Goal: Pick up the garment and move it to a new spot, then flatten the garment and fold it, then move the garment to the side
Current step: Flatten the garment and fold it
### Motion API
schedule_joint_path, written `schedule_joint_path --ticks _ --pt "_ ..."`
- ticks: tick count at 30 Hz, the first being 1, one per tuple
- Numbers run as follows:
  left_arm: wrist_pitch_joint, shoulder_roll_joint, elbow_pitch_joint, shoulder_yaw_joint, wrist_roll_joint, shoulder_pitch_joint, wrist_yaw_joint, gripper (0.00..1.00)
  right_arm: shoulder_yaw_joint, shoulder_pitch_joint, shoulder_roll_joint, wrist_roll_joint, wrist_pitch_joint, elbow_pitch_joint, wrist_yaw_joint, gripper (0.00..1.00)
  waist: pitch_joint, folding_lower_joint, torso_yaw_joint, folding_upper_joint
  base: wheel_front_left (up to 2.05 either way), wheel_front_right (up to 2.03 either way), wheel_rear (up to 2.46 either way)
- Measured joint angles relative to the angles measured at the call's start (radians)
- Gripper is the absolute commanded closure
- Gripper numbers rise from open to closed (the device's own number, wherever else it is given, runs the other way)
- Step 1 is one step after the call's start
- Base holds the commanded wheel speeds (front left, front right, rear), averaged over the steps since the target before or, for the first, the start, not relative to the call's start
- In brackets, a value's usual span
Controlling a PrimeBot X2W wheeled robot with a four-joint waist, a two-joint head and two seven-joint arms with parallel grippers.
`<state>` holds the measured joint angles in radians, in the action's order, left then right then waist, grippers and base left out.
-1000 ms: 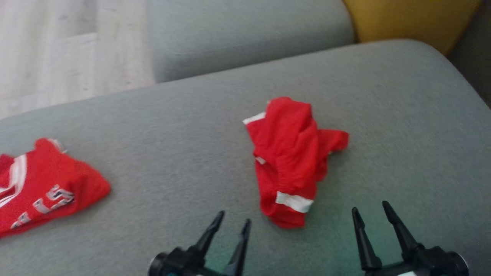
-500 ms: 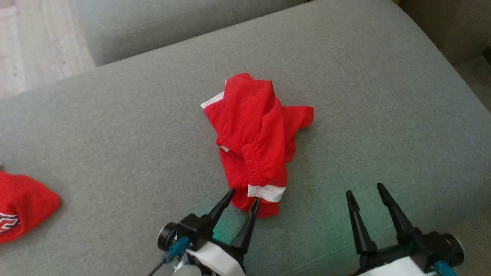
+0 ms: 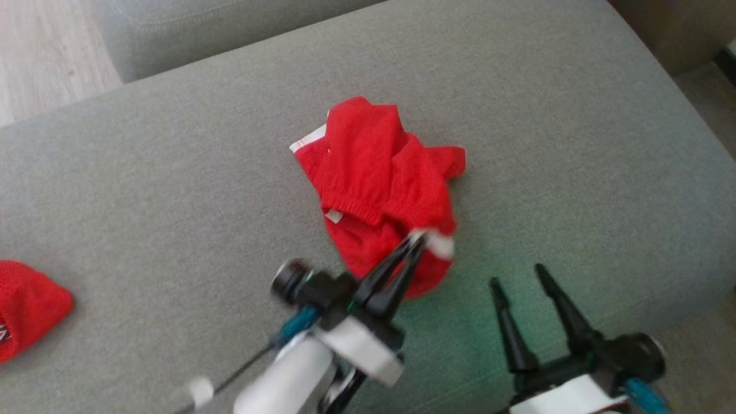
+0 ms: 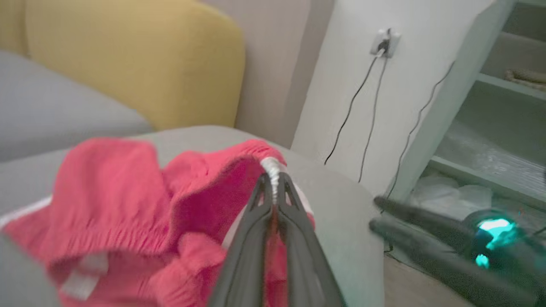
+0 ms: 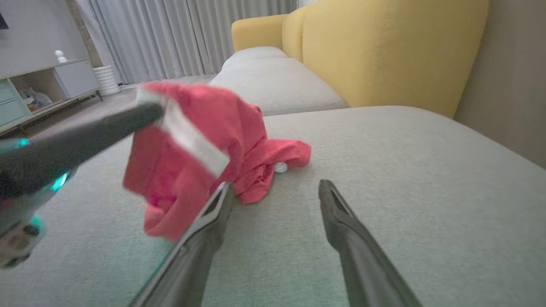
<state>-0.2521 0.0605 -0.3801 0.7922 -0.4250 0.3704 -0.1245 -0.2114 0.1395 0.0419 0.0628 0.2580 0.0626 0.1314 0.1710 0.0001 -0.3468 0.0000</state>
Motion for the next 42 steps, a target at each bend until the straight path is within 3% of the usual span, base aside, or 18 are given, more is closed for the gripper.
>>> schedule_joint_path --ticks 2,6,9,17,20,24,30,36,42 --pt "0.000 0.005 0.013 0.030 -0.011 0.041 0.000 1.00 -0.015 -0.007 0.000 0.000 0.000 0.008 0.000 0.00 0.004 0.0000 0.001 0.0000 0.00 0.00 0.00" --pt "0.005 0.056 0.051 0.145 -0.102 0.335 -0.008 1.00 -0.068 -0.045 0.016 0.011 0.000 0.032 0.000 0.00 0.026 0.0000 0.012 0.0000 0.00 0.00 0.00" --pt "0.007 0.086 0.072 0.161 -0.177 0.527 -0.008 1.00 -0.079 -0.069 0.019 0.020 0.000 0.041 0.000 0.00 0.040 0.0001 0.019 0.0000 0.00 0.00 0.00" --pt "0.013 0.151 0.099 0.167 -0.319 0.810 -0.008 1.00 -0.131 -0.092 0.041 0.022 0.000 0.049 0.000 0.00 0.055 0.0000 0.043 0.0000 0.00 0.00 0.00" --pt "0.037 0.225 0.091 0.187 -0.355 0.816 -0.008 1.00 -0.141 -0.091 0.042 0.022 0.000 0.053 0.000 0.00 0.052 -0.0001 0.051 0.0000 0.00 0.00 0.00" --pt "0.085 0.337 0.045 0.238 -0.415 0.705 -0.008 1.00 -0.128 -0.091 0.047 0.026 0.000 0.055 0.000 0.00 0.058 -0.0002 0.066 0.0000 0.00 0.00 0.00" --pt "0.082 0.470 -0.030 0.255 -0.468 0.529 -0.008 1.00 -0.023 -0.133 0.036 0.092 0.000 0.043 0.000 0.00 0.091 -0.0001 0.100 0.0000 0.00 0.00 0.00" --pt "0.056 0.498 -0.051 0.250 -0.481 0.530 -0.008 1.00 0.049 -0.234 0.022 0.126 0.000 0.038 0.000 0.00 0.114 0.0000 0.152 0.0000 0.00 0.00 0.00" --pt "0.042 0.500 -0.063 0.271 -0.481 0.548 -0.008 1.00 0.060 -0.389 0.029 0.227 -0.001 0.300 0.000 0.00 0.128 0.0000 0.191 0.0000 0.00 0.00 0.00"
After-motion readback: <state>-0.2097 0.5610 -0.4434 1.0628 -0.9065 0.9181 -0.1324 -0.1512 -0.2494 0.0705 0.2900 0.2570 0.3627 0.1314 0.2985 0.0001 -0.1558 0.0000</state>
